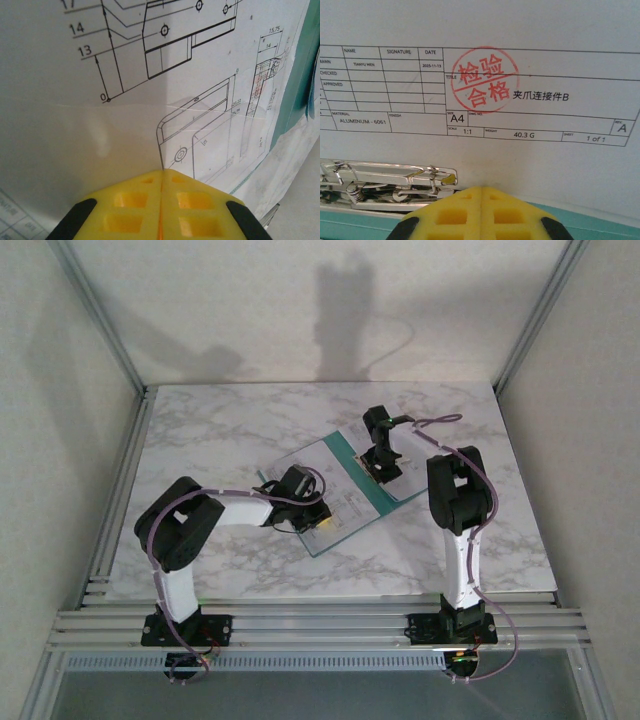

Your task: Put the files into the folder

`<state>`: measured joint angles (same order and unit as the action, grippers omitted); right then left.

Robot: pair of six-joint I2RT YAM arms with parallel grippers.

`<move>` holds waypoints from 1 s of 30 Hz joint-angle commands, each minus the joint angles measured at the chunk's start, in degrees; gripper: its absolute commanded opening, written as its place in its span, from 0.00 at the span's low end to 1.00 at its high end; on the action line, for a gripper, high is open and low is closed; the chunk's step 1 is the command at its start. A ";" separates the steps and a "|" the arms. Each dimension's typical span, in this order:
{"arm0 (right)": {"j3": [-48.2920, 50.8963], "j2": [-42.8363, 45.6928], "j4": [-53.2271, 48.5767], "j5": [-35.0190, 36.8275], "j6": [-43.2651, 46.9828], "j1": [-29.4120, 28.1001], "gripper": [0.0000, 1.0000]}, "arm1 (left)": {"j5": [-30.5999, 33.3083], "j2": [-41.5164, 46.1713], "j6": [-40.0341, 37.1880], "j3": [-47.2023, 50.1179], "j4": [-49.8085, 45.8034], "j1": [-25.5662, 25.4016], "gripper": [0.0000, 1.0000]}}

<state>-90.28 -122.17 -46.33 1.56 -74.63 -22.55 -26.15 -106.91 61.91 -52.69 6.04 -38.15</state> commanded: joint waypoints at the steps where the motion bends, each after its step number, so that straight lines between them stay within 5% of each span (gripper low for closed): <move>1: 3.99 -8.76 -9.53 -0.41 -0.78 -1.25 0.00 | 2.40 -0.85 -0.82 3.11 -10.58 0.54 0.07; 21: 5.34 -9.49 -8.87 -3.81 -3.66 -6.09 0.00 | 3.02 0.57 -0.88 4.22 -10.17 0.54 0.07; 30: 9.99 -6.43 -6.81 -2.36 -2.76 -3.23 0.00 | 3.81 1.86 -1.13 5.78 -11.03 0.91 0.07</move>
<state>-87.00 -120.66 -44.18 3.33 -77.19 -25.26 -25.65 -104.62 61.67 -50.33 5.15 -38.11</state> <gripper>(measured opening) 0.041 0.070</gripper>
